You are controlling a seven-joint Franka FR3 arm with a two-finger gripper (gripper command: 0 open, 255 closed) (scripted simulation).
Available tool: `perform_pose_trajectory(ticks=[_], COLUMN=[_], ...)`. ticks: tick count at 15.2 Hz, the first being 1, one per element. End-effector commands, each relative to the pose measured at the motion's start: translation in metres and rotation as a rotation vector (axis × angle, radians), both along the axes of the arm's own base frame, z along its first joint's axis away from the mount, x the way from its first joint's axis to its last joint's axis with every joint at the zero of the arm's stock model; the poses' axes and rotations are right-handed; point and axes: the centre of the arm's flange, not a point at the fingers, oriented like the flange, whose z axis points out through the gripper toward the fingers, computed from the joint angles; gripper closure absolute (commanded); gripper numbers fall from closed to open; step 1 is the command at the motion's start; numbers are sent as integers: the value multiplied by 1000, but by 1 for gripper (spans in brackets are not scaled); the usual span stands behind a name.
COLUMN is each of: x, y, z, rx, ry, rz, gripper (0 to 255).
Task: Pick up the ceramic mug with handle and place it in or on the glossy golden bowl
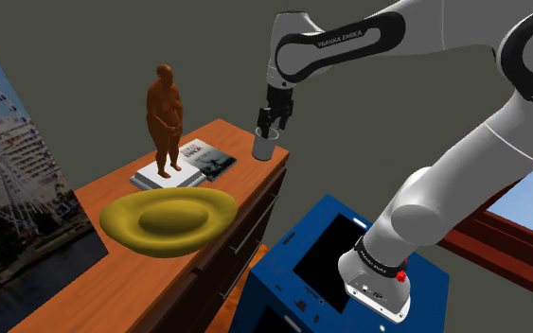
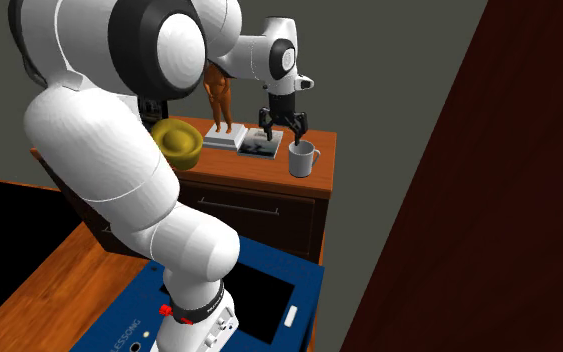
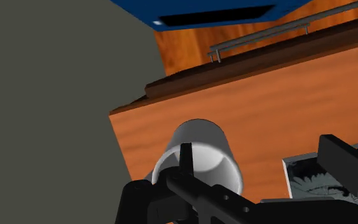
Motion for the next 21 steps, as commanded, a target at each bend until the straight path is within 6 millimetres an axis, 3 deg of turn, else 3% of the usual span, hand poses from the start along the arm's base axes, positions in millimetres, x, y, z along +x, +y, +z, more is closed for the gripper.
perform_pose_trajectory(ticks=[1,4,12,19,20,21], x=[22,52,49,49,49,49], y=[-1,-4,-7,-7,-7,-7], z=[-13,-31,-71,-71,-71,-71], rx=[2,4,4,4,4,4], ry=[-11,-25,-25,-25,-25,-25], rz=[-4,-11,-11,-11,-11,-11], gripper=[0,0,0,0,255,255])
